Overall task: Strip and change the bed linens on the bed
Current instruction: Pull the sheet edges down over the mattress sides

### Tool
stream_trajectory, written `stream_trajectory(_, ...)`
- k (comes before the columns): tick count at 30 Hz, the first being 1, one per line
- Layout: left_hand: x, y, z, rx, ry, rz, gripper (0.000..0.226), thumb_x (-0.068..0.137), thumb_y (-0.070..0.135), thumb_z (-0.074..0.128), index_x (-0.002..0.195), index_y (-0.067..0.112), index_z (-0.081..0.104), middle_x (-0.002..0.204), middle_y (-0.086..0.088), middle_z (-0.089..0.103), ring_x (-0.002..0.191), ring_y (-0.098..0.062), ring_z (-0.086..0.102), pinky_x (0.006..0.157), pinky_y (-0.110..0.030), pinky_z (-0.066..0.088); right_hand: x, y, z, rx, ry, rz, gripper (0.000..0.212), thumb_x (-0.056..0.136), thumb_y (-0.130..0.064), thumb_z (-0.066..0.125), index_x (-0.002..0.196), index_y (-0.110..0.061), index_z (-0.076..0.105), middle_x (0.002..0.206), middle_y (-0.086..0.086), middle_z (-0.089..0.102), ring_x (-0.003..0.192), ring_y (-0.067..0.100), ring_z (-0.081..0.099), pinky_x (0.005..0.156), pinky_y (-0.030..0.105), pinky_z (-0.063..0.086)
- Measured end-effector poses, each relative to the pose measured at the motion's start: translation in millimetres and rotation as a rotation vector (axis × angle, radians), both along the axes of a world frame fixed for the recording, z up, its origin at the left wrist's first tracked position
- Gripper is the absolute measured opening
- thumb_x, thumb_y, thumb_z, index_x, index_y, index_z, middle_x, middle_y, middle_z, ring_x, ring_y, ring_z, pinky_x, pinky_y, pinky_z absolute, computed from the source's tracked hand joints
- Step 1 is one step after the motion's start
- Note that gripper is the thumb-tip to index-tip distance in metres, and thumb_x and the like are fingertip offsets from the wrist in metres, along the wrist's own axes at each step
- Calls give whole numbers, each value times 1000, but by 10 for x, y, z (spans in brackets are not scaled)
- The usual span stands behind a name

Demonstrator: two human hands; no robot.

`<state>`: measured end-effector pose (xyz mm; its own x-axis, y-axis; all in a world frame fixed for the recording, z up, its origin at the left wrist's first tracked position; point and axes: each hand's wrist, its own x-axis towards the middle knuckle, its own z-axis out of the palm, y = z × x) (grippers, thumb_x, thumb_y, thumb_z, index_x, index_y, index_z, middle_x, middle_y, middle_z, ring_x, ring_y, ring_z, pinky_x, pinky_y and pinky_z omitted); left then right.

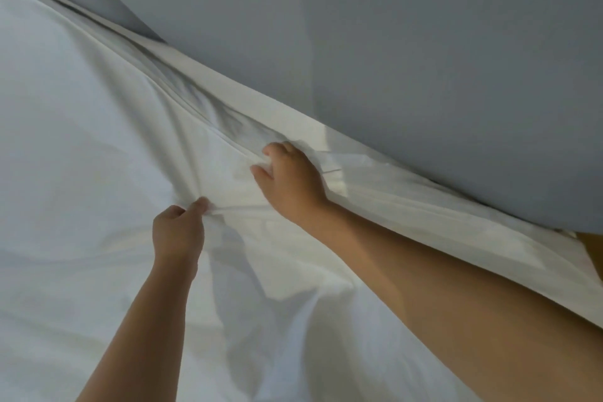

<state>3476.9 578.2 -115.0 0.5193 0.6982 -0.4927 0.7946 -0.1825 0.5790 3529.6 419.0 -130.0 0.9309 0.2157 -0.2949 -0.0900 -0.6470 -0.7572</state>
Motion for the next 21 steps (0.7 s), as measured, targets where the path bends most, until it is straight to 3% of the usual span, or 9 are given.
stream_trajectory(2,11,-19,-6,71,19,-43,41,83,24,66,56,10,38,56,-5,36,52,-22,31,50,-30,27,94,8,-40,26,118,-63,38,93,-36,53,114,-5,56,118,13,59,111,31,53,89,36,43)
stream_trajectory(5,8,-31,14,220,46,-123,42,81,26,65,56,10,35,52,-1,31,50,-21,29,48,-30,27,179,78,-93,-95,116,42,33,90,-38,57,107,-11,61,120,11,54,115,30,46,86,35,40)
stream_trajectory(8,-6,-9,6,246,74,-141,40,82,27,63,58,11,35,52,-1,31,50,-20,29,48,-30,28,198,158,-105,-216,17,137,14,93,-22,52,100,-14,60,119,8,46,115,29,39,79,32,33)
stream_trajectory(12,-16,12,-2,252,91,-161,37,85,28,61,62,8,40,54,-3,34,51,-19,31,50,-31,29,210,232,-106,-275,-10,202,18,92,-9,46,109,-9,53,125,9,44,119,28,37,87,32,35)
stream_trajectory(14,-3,2,1,252,91,-168,35,85,27,60,63,7,41,55,-3,36,52,-19,33,50,-30,30,180,229,-64,-224,-40,174,17,93,-7,44,109,-7,49,125,10,43,117,28,38,88,31,35)
stream_trajectory(17,19,-6,11,284,101,-196,34,84,22,57,60,7,39,56,-4,37,52,-20,34,51,-29,30,84,217,54,8,-127,135,6,97,-11,41,96,-8,46,115,12,46,105,27,41,82,30,31)
stream_trajectory(19,-4,21,36,339,120,-228,34,82,15,53,56,9,33,54,-3,33,51,-20,30,49,-28,25,26,222,120,122,-115,272,10,98,-12,41,87,-12,41,107,12,46,97,26,42,84,34,35)
stream_trajectory(21,-68,95,71,404,152,-261,35,80,9,50,53,11,27,51,-2,26,50,-20,24,49,-26,20,44,223,79,57,-66,410,12,98,-16,42,87,-12,46,108,11,46,100,27,43,89,38,37)
